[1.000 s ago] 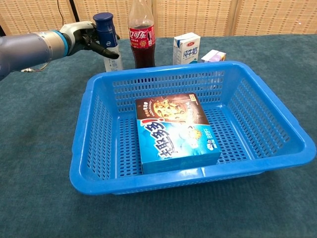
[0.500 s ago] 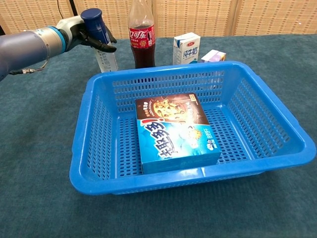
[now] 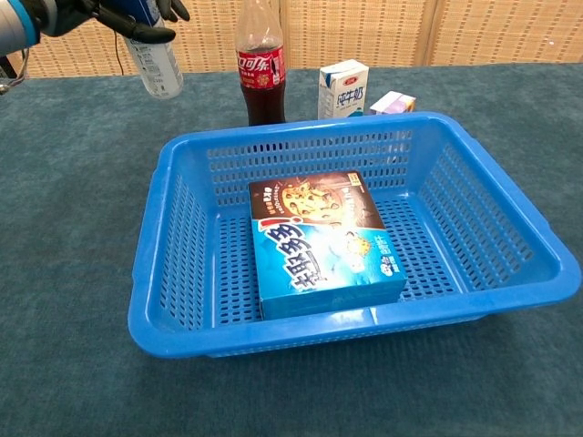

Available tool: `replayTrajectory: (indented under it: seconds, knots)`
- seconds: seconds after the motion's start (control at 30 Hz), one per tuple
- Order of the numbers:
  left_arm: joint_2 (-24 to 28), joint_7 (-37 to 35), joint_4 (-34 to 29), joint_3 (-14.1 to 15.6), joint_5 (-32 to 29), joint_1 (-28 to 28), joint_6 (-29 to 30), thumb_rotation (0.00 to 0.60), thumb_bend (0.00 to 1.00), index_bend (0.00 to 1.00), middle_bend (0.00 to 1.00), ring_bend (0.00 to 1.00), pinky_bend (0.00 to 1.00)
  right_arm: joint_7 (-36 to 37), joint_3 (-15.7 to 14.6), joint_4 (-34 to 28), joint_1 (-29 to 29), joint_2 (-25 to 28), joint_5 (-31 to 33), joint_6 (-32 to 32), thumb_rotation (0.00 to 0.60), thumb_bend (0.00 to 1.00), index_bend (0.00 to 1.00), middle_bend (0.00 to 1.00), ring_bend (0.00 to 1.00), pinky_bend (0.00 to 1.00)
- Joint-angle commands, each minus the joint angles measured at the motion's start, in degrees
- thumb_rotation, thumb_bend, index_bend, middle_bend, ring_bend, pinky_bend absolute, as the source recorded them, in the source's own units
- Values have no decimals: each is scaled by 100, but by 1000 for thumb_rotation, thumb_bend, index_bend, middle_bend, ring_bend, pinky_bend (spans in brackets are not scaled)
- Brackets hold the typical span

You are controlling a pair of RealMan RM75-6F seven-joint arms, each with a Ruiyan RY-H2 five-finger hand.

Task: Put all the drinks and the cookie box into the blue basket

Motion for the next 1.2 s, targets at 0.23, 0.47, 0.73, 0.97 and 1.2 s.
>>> replayTrajectory:
  seconds: [0.23,0.47,0.73,0.97,1.2]
  knots:
    - [1245,697,-2222,636,1443,481,1234,600,304,672,376,268,396,19,0,-17,-5,24,1,-1,600,0,0,0,0,0]
    - [516,2117,-1938,782,1785,295,1281,600,300,671,376,268,395,2,3,-29,-12,29,16,9,600,0,0,0,0,0]
    - [-333,3347,-1293,1010,2622,-132,1418,600,296,672,376,267,395,-40,11,-42,-22,22,54,23,600,0,0,0,0,0]
    - [-504,4539,-1243,1069,3053,-474,1203,600,296,675,376,265,395,-35,29,-32,-31,26,96,38,600,0,0,0,0,0]
    - [-523,5534,-1374,1241,2867,-631,435,600,284,654,358,242,396,-14,37,-5,-29,32,121,20,600,0,0,0,0,0]
